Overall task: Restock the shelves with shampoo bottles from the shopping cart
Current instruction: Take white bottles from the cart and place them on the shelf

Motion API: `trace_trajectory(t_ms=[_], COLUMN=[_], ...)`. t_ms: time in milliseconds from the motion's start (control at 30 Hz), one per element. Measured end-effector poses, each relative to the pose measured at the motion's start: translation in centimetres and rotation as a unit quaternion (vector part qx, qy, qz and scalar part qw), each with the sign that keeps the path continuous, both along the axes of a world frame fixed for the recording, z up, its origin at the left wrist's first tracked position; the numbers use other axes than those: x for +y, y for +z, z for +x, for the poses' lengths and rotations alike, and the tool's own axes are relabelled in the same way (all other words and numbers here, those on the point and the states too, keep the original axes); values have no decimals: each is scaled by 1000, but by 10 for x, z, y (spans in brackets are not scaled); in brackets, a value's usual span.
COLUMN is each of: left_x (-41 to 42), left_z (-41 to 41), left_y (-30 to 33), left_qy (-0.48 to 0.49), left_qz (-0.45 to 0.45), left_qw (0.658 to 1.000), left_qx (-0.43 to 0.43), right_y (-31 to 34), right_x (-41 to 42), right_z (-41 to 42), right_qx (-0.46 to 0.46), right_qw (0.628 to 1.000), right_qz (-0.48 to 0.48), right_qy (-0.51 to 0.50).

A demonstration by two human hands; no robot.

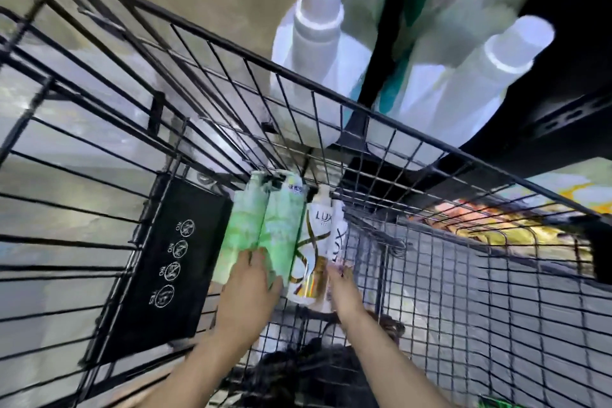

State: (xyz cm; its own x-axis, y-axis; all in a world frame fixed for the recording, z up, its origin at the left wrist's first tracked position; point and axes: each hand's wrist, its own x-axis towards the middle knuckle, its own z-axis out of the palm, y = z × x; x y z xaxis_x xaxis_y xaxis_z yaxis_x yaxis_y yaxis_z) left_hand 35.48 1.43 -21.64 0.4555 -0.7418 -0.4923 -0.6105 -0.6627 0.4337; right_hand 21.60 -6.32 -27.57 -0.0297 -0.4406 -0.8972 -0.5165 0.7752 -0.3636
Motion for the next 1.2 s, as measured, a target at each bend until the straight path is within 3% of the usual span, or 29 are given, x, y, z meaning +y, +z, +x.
trace_trajectory(t_ms=[167, 300, 433, 633, 1000, 1133, 1200], left_x=[3, -2, -4, -9, -11, -29, -53], left_z=[-7, -10, -15, -22, -30, -39, -44], left_y=[-7, -7, -7, -7, -5, -9, -15], left_qy=[35, 45, 39, 64, 64, -45, -122], left_qz=[-26, -29, -20, 15, 28, -79, -89], left_qw=[999, 999, 999, 997, 995, 984, 969], left_qx=[7, -6, -23, -42, -71, -154, -197], right_y=[-10, -13, -24, -24, -27, -14, -8], right_x=[-6, -4, 0, -3, -1, -7, -13], right_z=[-6, -16, -19, -20, -35, -59, -75], right_qx=[-54, -77, -32, -35, 2, -59, -86], right_qw=[995, 991, 999, 998, 999, 998, 996], right_qz=[43, 23, 4, 26, -27, -9, 3], right_qy=[-69, -110, -28, 55, 35, 26, 7])
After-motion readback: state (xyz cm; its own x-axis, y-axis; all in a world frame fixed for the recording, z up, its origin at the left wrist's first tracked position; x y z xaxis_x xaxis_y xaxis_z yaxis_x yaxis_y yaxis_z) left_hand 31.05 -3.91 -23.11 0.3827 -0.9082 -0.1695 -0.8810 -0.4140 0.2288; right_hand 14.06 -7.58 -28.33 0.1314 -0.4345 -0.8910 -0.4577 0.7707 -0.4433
